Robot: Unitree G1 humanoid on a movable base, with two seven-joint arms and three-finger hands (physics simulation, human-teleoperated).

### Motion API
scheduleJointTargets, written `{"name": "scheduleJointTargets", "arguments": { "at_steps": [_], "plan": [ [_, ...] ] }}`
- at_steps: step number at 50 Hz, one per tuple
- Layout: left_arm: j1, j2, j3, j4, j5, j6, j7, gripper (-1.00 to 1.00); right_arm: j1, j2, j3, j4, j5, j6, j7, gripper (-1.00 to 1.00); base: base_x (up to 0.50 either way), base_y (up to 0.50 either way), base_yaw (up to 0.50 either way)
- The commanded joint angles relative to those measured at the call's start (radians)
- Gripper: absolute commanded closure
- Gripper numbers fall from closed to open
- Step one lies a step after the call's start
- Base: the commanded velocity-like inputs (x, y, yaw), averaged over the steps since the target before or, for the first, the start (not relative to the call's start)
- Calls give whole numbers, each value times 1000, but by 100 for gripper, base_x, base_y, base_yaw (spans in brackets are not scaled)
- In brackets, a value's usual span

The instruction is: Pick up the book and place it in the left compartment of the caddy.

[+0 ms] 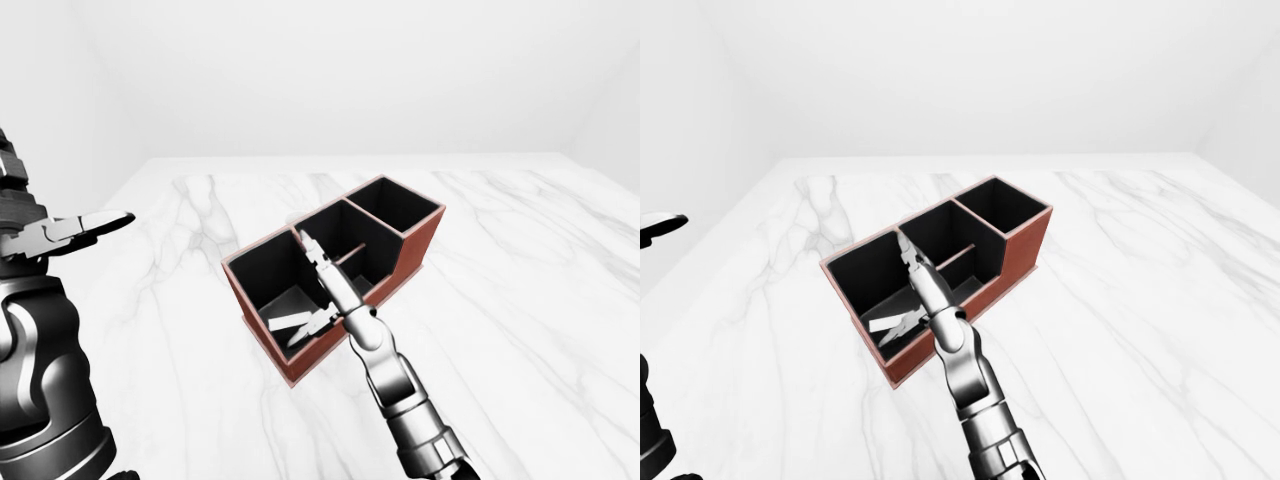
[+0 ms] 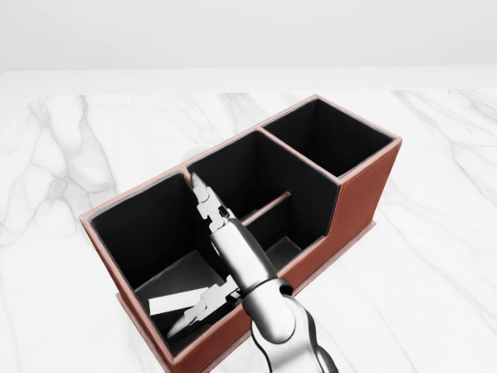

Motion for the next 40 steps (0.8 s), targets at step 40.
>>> {"name": "scheduleJointTargets", "arguments": {
  "at_steps": [40],
  "plan": [
    [-9,11,6,-41,-28,0,13,-100,5,-101,-25,-1020,122,0,190,-100,0,0,0]
  ]
}}
